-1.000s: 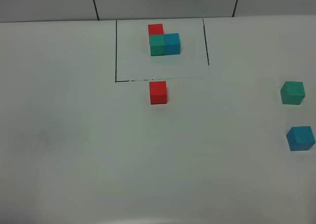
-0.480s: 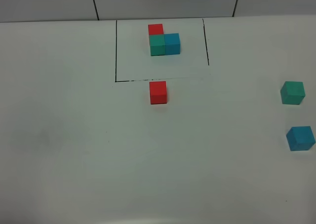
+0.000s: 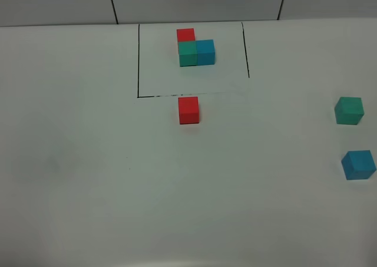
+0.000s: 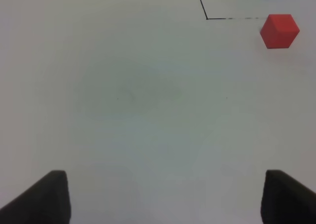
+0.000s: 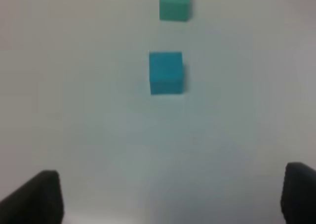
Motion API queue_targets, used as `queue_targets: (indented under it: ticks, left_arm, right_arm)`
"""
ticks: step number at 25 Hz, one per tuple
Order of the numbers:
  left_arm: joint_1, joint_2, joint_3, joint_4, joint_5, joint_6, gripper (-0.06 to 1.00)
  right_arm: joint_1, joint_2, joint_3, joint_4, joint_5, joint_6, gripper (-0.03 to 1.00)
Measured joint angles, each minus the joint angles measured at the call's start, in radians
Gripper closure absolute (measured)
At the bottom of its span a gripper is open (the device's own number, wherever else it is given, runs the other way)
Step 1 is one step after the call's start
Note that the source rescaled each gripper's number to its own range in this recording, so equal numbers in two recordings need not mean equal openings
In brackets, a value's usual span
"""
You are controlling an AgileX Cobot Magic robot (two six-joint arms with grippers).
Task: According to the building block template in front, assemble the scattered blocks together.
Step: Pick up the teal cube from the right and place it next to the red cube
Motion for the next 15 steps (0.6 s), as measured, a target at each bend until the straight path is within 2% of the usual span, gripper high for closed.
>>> queue_targets:
  ticks: [6,10,15]
  left_arm:
    - [0.000,0.000,0.000,0.000,0.000,0.000,0.10]
    - [0.000,0.000,0.000,0.000,0.000,0.000,0.10]
    - [0.000,0.000,0.000,0.000,0.000,0.000,0.10]
  right_arm:
    - [0.000,0.440,-0.053,0.016,-0.162,0.001,0.11]
    - [0.000,0.796,-0.208,0.019,-0.260,-0.013,0.11]
    - [0.000,1.188,-0.472,0.020,-0.298,-0.039,0.11]
